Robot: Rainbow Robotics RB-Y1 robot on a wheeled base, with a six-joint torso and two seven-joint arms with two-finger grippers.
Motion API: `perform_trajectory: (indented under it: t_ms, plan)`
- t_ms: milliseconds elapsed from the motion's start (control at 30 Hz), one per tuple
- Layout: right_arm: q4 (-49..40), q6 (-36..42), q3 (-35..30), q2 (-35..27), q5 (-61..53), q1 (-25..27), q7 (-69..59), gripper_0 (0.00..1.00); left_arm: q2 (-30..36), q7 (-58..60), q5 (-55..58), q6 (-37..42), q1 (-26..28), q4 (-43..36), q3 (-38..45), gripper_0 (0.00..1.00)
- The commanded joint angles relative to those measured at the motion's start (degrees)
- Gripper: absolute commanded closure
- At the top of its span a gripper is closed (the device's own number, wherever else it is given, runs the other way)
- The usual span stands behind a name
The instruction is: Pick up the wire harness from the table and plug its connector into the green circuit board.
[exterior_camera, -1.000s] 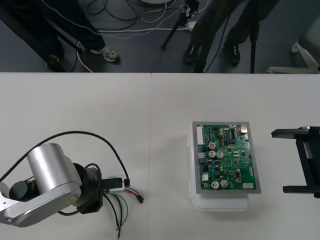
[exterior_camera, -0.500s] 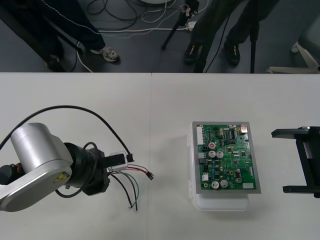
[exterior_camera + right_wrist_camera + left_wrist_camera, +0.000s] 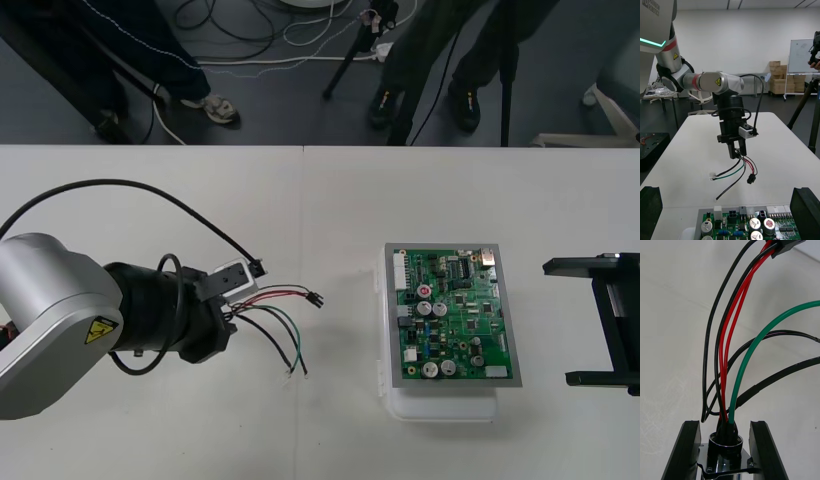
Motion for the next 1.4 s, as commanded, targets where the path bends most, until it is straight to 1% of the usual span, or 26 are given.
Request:
perform_trajectory:
  t_ms: [33, 167, 300, 400, 600, 967, 1167, 1267, 1400]
  plan:
    - [0.1, -0.5, -1.3, -1.3, -1.2, -1.0, -1.9, 0.0, -5.3, -4.2, 1.6, 2.3, 2.8, -3.9, 4.6, 1.0]
    - [0.4, -0.5, -1.3, -1.3, -1.3, -1.0, -1.9, 0.0, -9.8, -4.6, 4.2, 1.2, 3.8, -4.2, 7.4, 1.0]
    - [0.5, -0.5, -1.3, -1.3, -1.5, -1.0, -1.5, 0.0, -14.8, -5.0, 8.3, -2.7, 4.0, -4.3, 12.0, 1.0]
    - [0.5, -0.5, -1.3, -1.3, -1.4, -1.0, -1.6, 0.0, -17.5, -5.3, 8.3, -5.6, 4.0, -5.1, 14.2, 1.0]
    - [0.5, -0.5, -1.5, -1.3, -1.4, -1.0, -1.9, 0.0, -21.4, -5.4, 8.1, -8.1, 3.8, -7.4, 16.1, 1.0]
    - [0.5, -0.5, -2.2, -1.3, -1.5, -0.4, -3.6, 0.0, -26.2, -6.1, 8.3, -8.2, 2.5, -9.8, 18.9, 1.0]
    - [0.3, -0.5, -2.5, -1.3, -1.5, -0.3, -9.8, 0.0, -28.4, -6.9, 8.3, -8.2, 0.8, -9.7, 20.6, 1.0]
    - [-0.5, 0.6, -3.1, -1.3, -1.5, 0.1, -12.4, 0.0, -29.2, -7.3, 8.2, -8.1, -0.2, -9.7, 21.1, 1.0]
    - [-2.9, 3.9, -3.4, -1.3, -1.9, 1.4, -15.8, 0.0, -29.4, -8.0, 8.1, -7.0, -0.8, -9.7, 21.3, 1.0]
